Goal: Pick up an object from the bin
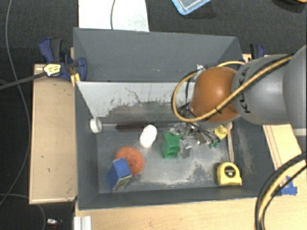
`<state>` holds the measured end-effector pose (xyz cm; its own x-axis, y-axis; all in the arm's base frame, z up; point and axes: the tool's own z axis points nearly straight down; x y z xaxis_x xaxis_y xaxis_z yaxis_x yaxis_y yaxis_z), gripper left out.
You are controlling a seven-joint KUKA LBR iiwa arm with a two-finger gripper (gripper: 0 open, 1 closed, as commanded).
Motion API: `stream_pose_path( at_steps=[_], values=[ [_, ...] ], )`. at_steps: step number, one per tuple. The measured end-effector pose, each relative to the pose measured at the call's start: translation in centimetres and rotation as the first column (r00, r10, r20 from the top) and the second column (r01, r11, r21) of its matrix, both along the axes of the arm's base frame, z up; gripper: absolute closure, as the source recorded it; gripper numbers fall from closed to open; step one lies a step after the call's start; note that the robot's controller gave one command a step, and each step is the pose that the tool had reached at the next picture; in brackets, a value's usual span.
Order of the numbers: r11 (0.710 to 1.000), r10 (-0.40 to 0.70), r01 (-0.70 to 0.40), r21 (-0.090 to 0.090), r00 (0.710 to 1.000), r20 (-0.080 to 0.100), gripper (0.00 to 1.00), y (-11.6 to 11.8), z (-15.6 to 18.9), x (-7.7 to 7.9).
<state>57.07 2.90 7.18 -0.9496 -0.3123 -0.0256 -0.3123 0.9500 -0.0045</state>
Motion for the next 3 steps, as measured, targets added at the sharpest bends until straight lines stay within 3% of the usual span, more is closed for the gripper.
stream_pose_path(
  at_steps=[1,2,3],
  values=[
    [1.0,0.014,-0.014,0.0,1.0,0.002,1.0,-0.1,0.0,0.3],
    [1.0,0.0,0.0,0.0,1.0,-0.007,1.0,0.1,4.7,-0.9],
    [1.0,-0.031,0.031,0.001,1.0,-0.006,1.0,1.6,13.2,-0.9]
  ],
)
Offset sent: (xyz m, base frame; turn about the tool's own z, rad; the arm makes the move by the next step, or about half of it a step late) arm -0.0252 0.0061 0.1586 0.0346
